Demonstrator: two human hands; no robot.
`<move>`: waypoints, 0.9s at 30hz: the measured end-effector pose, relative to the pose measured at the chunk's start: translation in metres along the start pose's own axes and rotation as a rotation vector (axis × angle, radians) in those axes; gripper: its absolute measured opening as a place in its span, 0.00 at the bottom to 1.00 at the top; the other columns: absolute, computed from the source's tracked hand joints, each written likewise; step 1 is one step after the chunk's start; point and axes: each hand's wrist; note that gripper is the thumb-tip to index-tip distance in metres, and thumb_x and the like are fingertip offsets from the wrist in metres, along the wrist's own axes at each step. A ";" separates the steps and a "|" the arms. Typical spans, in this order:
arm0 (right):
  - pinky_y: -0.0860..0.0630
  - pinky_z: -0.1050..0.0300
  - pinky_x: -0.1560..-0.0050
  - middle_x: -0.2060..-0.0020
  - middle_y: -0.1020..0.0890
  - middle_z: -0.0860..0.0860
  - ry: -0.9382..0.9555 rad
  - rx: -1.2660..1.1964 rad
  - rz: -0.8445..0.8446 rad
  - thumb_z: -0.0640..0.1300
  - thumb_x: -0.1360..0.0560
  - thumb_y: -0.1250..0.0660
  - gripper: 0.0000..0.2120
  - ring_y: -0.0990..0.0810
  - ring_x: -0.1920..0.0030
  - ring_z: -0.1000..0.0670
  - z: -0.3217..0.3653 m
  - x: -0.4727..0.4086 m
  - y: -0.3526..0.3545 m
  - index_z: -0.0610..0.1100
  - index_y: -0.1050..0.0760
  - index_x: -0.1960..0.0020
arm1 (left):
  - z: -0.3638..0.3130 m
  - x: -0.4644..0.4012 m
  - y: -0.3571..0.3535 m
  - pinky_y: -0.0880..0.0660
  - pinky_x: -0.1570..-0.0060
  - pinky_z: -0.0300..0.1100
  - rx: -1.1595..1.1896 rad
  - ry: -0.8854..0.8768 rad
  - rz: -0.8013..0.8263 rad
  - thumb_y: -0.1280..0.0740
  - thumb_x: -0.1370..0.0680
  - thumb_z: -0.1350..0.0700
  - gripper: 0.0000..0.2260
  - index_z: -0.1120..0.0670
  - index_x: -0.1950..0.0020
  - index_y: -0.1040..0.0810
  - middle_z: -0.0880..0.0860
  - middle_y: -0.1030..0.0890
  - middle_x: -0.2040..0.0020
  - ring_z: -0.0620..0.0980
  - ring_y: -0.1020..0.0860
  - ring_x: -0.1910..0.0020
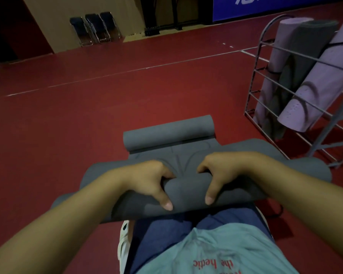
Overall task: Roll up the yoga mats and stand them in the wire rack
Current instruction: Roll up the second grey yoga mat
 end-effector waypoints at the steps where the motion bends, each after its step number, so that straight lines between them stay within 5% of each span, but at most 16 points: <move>1: 0.22 0.57 0.53 0.57 0.18 0.58 -0.011 -0.004 0.030 0.60 0.41 0.21 0.24 0.20 0.56 0.56 -0.001 -0.004 0.003 0.51 0.21 0.50 | 0.002 -0.004 0.003 0.26 0.55 0.33 0.054 0.015 0.028 0.21 0.37 0.46 0.22 0.49 0.45 0.18 0.42 0.17 0.53 0.39 0.21 0.54; 5: 0.24 0.55 0.46 0.49 0.20 0.58 -0.062 0.016 0.045 0.61 0.39 0.22 0.28 0.21 0.48 0.52 -0.003 -0.006 0.009 0.52 0.23 0.43 | 0.011 -0.015 0.010 0.26 0.50 0.33 0.154 0.070 0.077 0.20 0.37 0.49 0.20 0.45 0.47 0.17 0.38 0.17 0.53 0.37 0.21 0.52; 8: 0.28 0.53 0.38 0.37 0.27 0.55 -0.038 0.204 -0.162 0.61 0.38 0.24 0.40 0.27 0.38 0.50 0.006 0.005 0.005 0.51 0.33 0.31 | 0.013 -0.017 0.013 0.24 0.48 0.37 0.208 0.081 0.104 0.20 0.37 0.49 0.16 0.43 0.51 0.17 0.40 0.16 0.54 0.39 0.20 0.53; 11: 0.29 0.55 0.40 0.37 0.26 0.54 0.012 0.222 -0.357 0.58 0.35 0.25 0.35 0.27 0.37 0.50 0.014 0.017 -0.011 0.52 0.31 0.32 | 0.013 -0.019 0.016 0.24 0.47 0.38 0.213 0.095 0.145 0.21 0.37 0.49 0.14 0.41 0.53 0.18 0.39 0.16 0.55 0.40 0.19 0.53; 17: 0.29 0.64 0.45 0.42 0.20 0.56 -0.046 0.038 -0.324 0.55 0.36 0.23 0.29 0.23 0.42 0.55 0.009 0.014 -0.010 0.52 0.23 0.36 | 0.011 -0.019 0.021 0.25 0.40 0.45 0.121 0.140 0.183 0.22 0.37 0.43 0.19 0.39 0.48 0.20 0.40 0.18 0.48 0.41 0.21 0.47; 20: 0.26 0.61 0.43 0.43 0.18 0.55 -0.050 -0.009 -0.258 0.52 0.35 0.23 0.26 0.21 0.44 0.55 0.008 0.005 0.003 0.51 0.22 0.38 | 0.010 -0.014 0.024 0.30 0.36 0.43 -0.093 0.078 0.043 0.23 0.37 0.40 0.30 0.45 0.36 0.23 0.44 0.25 0.39 0.44 0.26 0.41; 27: 0.26 0.58 0.39 0.45 0.18 0.56 -0.060 -0.109 -0.142 0.50 0.34 0.23 0.23 0.21 0.46 0.56 -0.001 -0.007 0.021 0.50 0.21 0.40 | -0.011 0.006 -0.006 0.27 0.47 0.47 -0.353 0.018 -0.316 0.26 0.34 0.41 0.26 0.48 0.39 0.24 0.48 0.24 0.44 0.50 0.24 0.46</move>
Point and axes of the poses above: each hand's wrist, its own x-axis away from the middle knuckle, its own y-axis out of the back of the hand, z = x × y
